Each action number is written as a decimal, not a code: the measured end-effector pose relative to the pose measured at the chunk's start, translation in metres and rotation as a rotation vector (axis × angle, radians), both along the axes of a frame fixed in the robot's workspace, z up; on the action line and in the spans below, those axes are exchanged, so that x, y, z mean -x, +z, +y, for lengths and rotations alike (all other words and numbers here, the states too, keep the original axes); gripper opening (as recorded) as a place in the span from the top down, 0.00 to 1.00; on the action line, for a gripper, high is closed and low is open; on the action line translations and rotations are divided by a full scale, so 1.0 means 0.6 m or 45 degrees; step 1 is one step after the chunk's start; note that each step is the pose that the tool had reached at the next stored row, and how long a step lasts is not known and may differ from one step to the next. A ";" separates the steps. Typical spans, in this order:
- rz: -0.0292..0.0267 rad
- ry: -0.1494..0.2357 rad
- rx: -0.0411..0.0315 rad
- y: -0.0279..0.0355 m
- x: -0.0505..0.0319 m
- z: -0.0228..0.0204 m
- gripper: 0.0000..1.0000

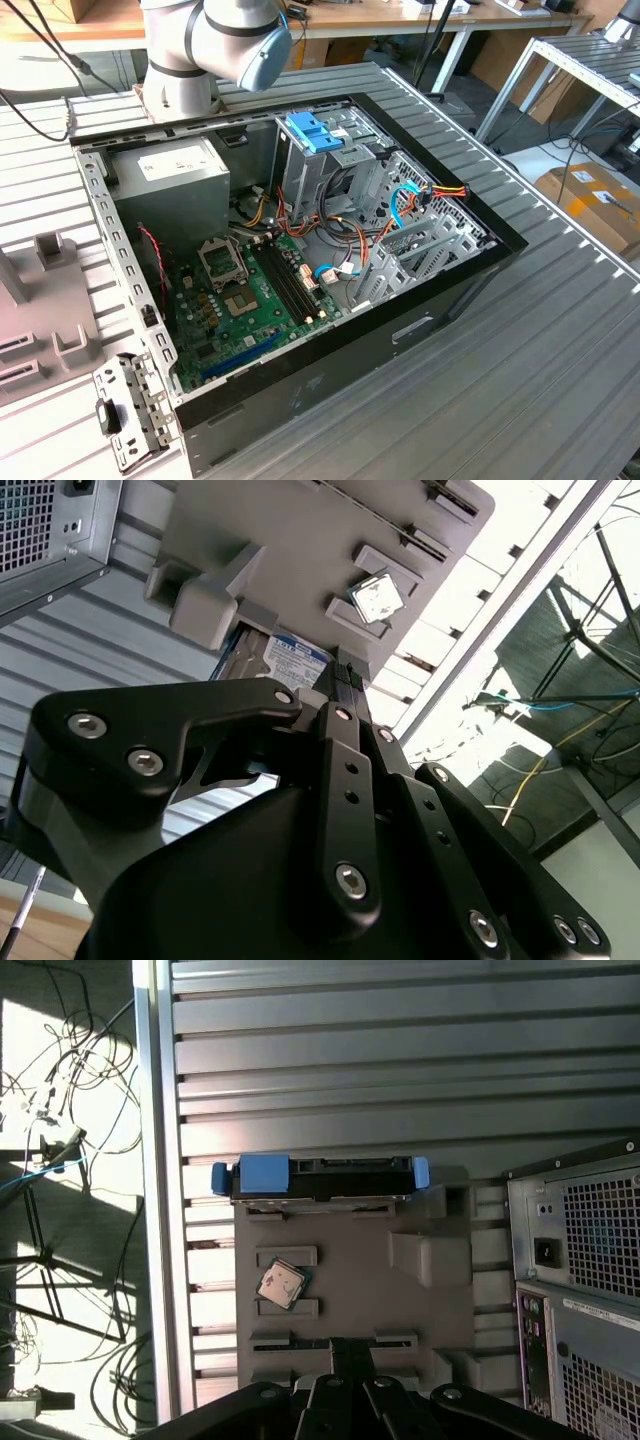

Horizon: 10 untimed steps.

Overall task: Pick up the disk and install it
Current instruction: 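Reach for the disk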

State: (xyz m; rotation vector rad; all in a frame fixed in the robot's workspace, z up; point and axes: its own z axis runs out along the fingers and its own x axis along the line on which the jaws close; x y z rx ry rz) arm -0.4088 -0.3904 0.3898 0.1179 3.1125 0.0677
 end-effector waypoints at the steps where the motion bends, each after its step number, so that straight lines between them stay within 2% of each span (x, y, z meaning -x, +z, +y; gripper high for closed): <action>1: 0.0001 0.000 0.0000 0.000 0.000 0.0004 0.89; 10: 0.0000 0.000 0.0000 0.000 -0.001 0.0039 0.89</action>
